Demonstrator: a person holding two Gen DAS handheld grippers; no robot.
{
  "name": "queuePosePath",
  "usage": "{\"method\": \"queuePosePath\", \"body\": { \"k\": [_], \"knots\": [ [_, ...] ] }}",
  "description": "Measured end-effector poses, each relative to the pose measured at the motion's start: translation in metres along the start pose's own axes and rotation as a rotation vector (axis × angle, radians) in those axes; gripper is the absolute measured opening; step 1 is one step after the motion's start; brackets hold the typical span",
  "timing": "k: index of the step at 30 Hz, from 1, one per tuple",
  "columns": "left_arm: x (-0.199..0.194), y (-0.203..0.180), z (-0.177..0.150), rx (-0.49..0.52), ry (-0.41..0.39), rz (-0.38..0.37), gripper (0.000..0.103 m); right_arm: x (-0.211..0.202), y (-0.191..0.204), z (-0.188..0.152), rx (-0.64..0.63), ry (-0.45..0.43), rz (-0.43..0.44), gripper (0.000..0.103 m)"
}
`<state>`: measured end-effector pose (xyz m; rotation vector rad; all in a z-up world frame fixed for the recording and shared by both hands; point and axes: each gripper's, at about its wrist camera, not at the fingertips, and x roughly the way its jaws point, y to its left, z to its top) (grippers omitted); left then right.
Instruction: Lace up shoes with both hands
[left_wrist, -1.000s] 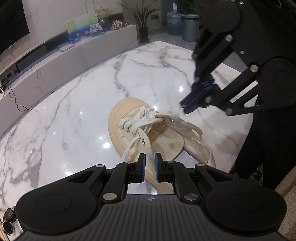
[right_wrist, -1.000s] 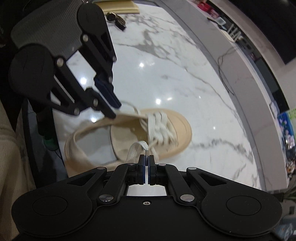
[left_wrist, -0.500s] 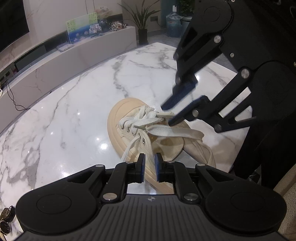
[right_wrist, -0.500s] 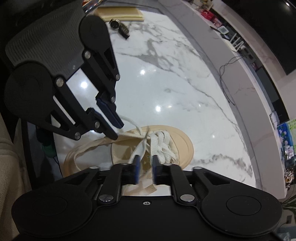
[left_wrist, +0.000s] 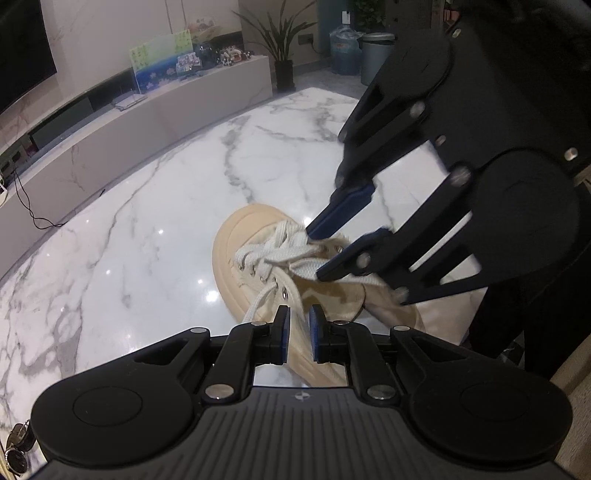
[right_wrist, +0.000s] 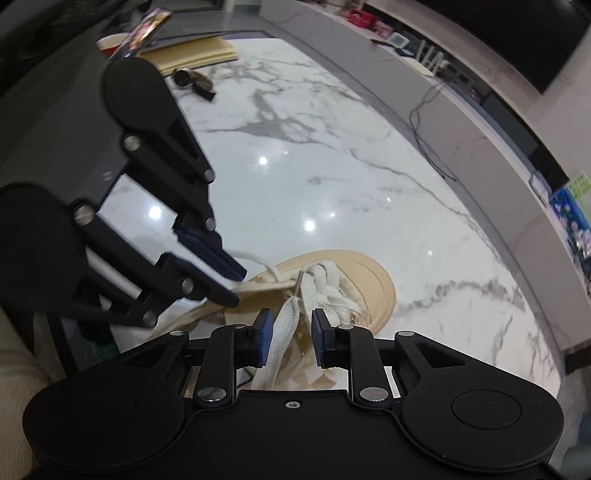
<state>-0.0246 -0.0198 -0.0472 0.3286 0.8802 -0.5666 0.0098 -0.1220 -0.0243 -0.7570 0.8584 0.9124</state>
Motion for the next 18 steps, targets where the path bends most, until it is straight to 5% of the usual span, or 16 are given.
{"method": "queuePosePath", "body": {
  "k": [10,18],
  "knots": [
    [0.008,0.001,0.005,0.023,0.037,0.006,0.011,0.009,-0.003,-0.008,0.137,-0.031,0.016,0.02],
    [0.008,0.003,0.006,0.002,0.038,0.005,0.011,0.012,-0.004,-0.015,0.2,-0.054,-0.008,0.002]
  ]
}}
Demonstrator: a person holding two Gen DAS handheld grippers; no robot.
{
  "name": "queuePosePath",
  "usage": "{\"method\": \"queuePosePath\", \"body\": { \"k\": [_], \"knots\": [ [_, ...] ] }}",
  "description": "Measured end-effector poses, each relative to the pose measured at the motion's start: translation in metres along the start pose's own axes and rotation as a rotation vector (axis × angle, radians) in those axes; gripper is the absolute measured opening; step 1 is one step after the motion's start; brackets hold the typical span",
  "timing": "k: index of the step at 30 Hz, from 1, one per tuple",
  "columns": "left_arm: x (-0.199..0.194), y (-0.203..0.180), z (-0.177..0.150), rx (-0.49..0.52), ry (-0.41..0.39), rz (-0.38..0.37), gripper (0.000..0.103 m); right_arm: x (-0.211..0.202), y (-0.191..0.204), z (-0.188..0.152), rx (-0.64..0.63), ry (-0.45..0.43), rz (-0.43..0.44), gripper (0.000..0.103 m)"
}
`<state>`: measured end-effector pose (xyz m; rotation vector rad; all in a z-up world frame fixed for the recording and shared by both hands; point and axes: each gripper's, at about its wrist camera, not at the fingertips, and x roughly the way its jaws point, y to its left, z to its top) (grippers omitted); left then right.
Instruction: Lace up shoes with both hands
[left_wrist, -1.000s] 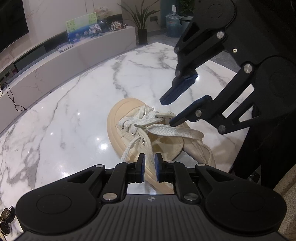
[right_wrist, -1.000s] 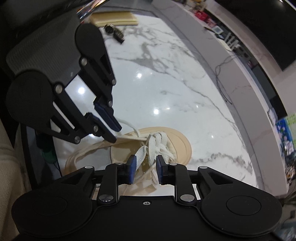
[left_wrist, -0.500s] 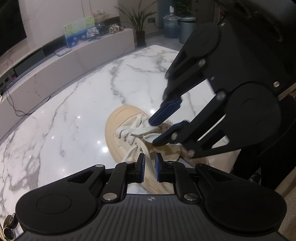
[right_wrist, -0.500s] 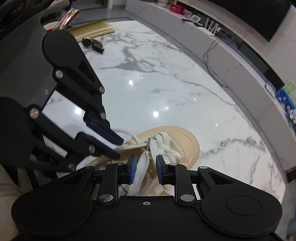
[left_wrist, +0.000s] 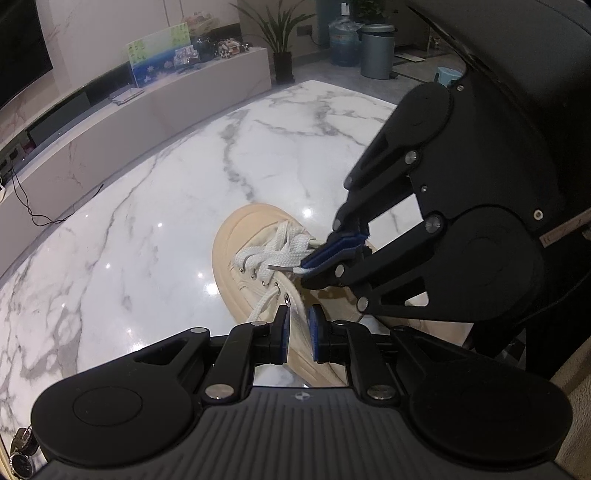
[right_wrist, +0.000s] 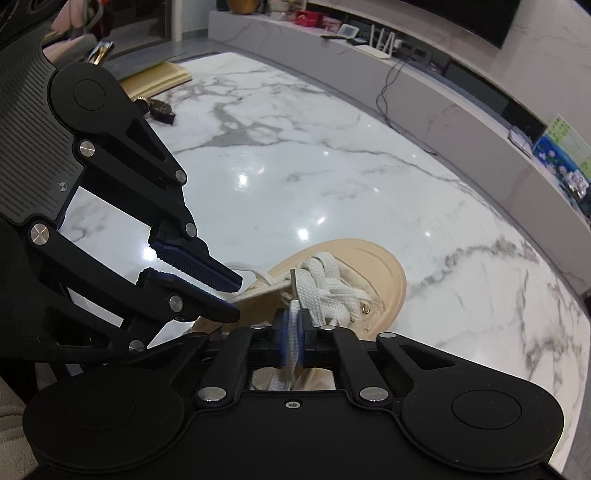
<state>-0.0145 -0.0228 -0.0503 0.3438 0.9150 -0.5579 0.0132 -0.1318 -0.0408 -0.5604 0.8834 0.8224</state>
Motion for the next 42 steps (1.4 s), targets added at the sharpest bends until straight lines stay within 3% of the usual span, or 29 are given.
{"method": "queuePosePath", "body": {
  "k": [16,27,42],
  "knots": [
    [-0.001,0.004,0.005,-0.017,0.025,0.033,0.006,-0.019,0.007,-0.006,0.002,-0.065,-0.004,0.002],
    [0.001,0.005,0.007,-0.026,0.065,0.062,0.007,-0.02,0.014,-0.011,-0.033,-0.041,0.008,0.002],
    [-0.007,0.007,0.003,-0.061,0.055,0.034,0.007,-0.016,0.012,-0.012,-0.037,-0.027,-0.001,0.002]
  ]
}}
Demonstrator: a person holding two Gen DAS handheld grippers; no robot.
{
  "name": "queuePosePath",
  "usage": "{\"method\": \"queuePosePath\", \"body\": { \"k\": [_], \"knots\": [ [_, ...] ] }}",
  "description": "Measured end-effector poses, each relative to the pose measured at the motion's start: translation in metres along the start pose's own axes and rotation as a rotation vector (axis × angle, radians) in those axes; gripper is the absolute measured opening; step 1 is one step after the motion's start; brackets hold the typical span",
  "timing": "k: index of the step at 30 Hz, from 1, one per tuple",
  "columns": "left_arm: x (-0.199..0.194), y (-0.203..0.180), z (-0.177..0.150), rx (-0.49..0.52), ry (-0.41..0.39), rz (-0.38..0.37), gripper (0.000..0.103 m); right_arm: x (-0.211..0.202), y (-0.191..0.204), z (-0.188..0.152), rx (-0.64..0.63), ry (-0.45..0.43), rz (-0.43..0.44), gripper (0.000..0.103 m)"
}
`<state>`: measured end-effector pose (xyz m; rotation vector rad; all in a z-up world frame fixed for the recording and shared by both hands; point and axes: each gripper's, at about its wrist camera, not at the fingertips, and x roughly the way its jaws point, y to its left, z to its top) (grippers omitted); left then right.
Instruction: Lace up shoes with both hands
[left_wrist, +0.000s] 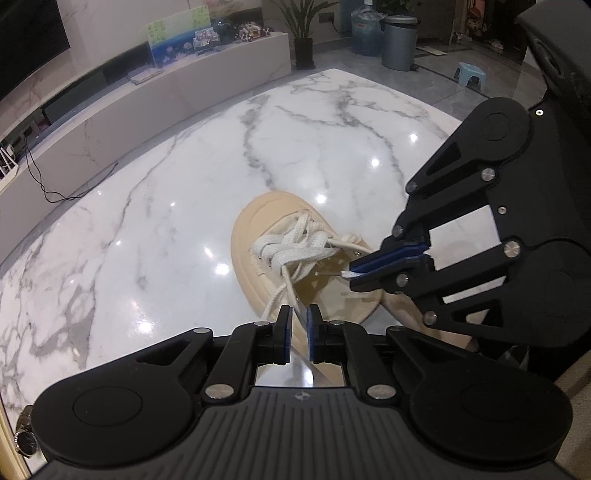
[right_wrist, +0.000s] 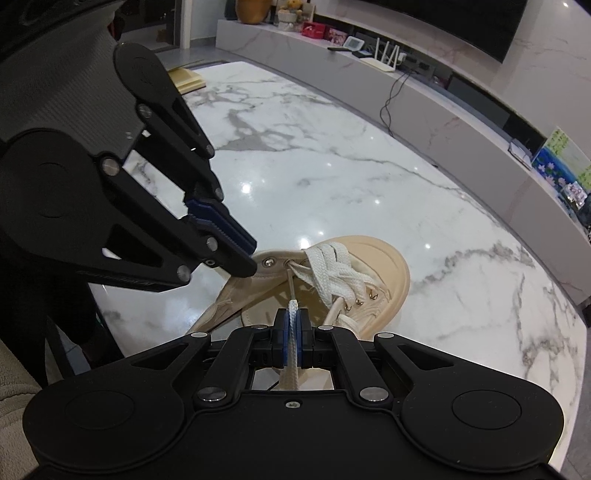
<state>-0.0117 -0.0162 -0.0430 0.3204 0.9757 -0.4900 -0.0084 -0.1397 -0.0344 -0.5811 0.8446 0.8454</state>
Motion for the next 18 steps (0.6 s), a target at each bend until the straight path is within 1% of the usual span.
{"method": "queuePosePath", "body": {
  "k": [5,18],
  "knots": [
    [0.0026,0.003,-0.0006,-0.026,-0.001,-0.012,0.007,0.0013,0.0012,-0.0005,-0.009,0.013,-0.003,0.002],
    [0.0039,0.0045,-0.0014,-0.029,-0.005,-0.023,0.007,0.006,0.0078,0.0043,-0.047,0.028,0.012,0.002]
  ]
}}
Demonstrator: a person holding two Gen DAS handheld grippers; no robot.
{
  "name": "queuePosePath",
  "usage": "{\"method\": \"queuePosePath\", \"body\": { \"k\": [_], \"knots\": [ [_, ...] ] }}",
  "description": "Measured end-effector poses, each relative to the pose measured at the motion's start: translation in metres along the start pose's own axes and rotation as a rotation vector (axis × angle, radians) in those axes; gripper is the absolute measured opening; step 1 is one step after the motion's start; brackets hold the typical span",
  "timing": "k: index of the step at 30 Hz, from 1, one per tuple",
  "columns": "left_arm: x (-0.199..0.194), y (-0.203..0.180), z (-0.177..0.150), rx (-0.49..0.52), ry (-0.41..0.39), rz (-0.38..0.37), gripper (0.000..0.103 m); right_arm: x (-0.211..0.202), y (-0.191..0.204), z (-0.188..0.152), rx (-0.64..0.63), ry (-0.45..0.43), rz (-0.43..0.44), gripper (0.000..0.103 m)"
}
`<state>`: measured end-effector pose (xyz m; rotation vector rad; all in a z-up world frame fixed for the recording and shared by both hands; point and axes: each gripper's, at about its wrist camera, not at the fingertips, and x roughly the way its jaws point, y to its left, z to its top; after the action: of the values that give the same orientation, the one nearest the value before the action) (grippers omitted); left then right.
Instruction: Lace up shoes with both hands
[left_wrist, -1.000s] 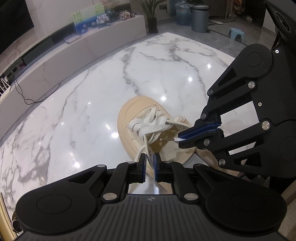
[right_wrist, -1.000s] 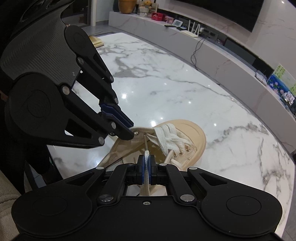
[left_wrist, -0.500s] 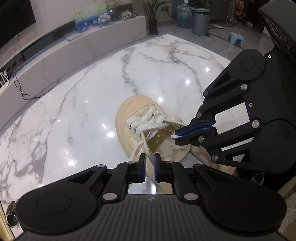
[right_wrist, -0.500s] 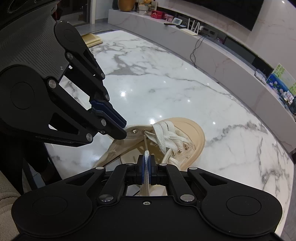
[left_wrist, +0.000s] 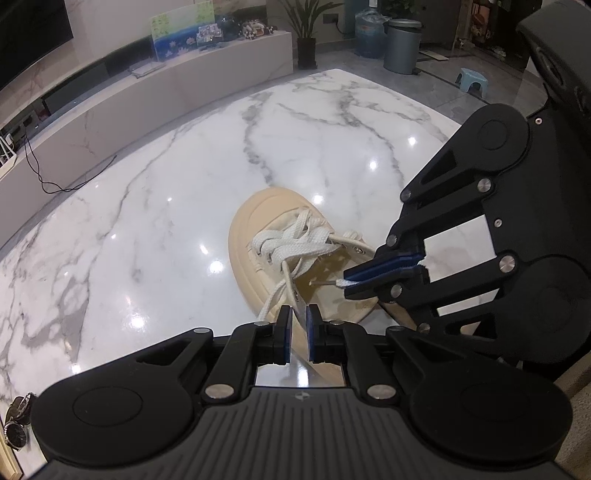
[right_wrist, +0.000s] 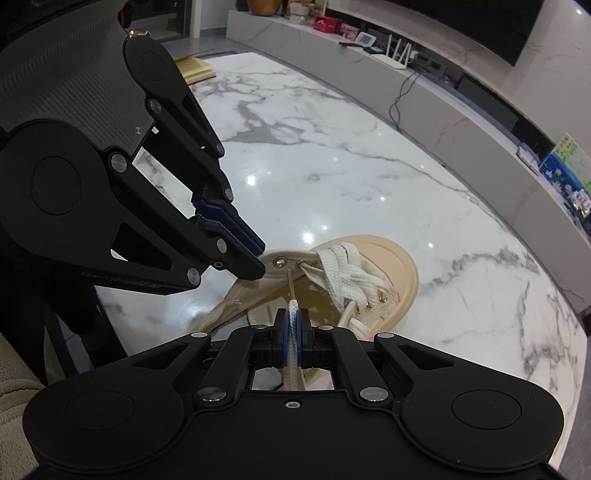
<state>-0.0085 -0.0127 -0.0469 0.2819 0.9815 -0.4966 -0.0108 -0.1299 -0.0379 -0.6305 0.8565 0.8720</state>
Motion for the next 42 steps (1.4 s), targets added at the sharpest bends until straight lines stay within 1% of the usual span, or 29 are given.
{"method": "queuePosePath", "body": {
  "k": [8,18,25,32,39,42],
  "knots": [
    [0.0,0.002,-0.002,-0.011,-0.007,-0.011,0.007,0.006,0.002,0.004,-0.013,0.02,0.006,0.002],
    [0.0,0.002,-0.003,-0.013,-0.014,-0.015,0.007,0.013,-0.001,0.009,-0.01,0.02,0.006,0.002],
    [-0.003,0.001,-0.002,-0.006,-0.016,-0.018,0.007,0.015,-0.004,0.011,-0.008,0.0,0.011,0.002],
    [-0.016,0.008,0.001,0.012,-0.05,-0.022,0.007,0.024,-0.012,0.015,0.003,-0.012,0.015,0.002],
    [-0.011,0.01,0.003,0.118,-0.021,-0.011,0.007,0.032,-0.02,0.024,0.0,-0.03,0.019,0.002],
    [-0.004,0.007,0.006,0.197,-0.001,-0.012,0.007,0.036,-0.022,0.026,-0.006,-0.032,0.025,0.002]
  ]
}}
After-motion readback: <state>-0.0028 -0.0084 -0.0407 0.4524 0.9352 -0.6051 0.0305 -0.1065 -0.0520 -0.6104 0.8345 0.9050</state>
